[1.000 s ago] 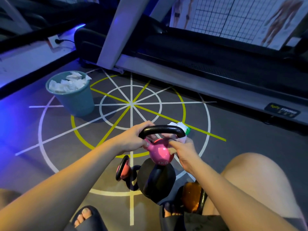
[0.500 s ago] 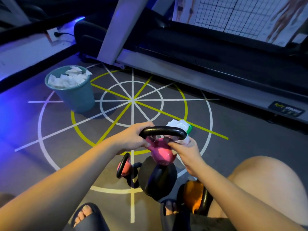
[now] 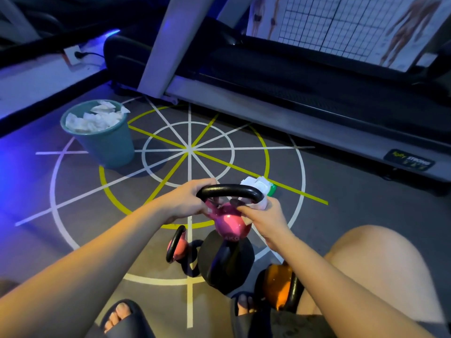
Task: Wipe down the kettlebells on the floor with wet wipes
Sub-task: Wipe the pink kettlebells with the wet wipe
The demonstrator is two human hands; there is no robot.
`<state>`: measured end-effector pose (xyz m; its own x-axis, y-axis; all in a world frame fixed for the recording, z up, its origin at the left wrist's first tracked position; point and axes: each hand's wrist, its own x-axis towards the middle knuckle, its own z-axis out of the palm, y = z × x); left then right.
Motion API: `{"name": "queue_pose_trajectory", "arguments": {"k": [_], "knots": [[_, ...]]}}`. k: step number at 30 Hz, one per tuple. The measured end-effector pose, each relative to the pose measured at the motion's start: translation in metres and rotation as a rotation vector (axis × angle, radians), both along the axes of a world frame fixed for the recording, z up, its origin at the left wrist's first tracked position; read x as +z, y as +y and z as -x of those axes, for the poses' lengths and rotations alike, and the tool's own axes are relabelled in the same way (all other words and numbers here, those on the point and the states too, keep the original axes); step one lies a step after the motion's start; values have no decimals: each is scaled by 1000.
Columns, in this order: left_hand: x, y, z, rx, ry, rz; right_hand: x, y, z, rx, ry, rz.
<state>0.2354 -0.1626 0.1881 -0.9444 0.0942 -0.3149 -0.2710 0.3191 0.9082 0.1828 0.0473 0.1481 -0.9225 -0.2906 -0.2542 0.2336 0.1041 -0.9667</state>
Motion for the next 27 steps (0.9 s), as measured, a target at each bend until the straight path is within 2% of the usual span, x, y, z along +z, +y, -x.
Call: {"name": "queue_pose_trajectory", "arguments": {"k": [4, 8, 11, 12, 16, 19, 23, 27], "knots": [[0, 2, -2, 15, 8, 32, 11, 5, 2, 68, 101, -42], [3, 5, 3, -28, 31, 68, 18, 4, -6, 39, 265, -66], [3, 6, 6, -46, 36, 64, 14, 1, -7, -36, 566, -396], [2, 5, 7, -45, 38, 57, 12, 2, -6, -75, 609, -445], [0, 3, 8, -63, 46, 83, 11, 4, -5, -71, 317, -263], [1, 5, 9, -69, 59, 109, 8, 3, -1, -82, 247, -161], [2, 6, 9, -75, 52, 96, 3, 1, -2, -108, 61, -8], [3, 7, 10, -82, 54, 98, 10, 2, -1, -93, 85, 16]]}}
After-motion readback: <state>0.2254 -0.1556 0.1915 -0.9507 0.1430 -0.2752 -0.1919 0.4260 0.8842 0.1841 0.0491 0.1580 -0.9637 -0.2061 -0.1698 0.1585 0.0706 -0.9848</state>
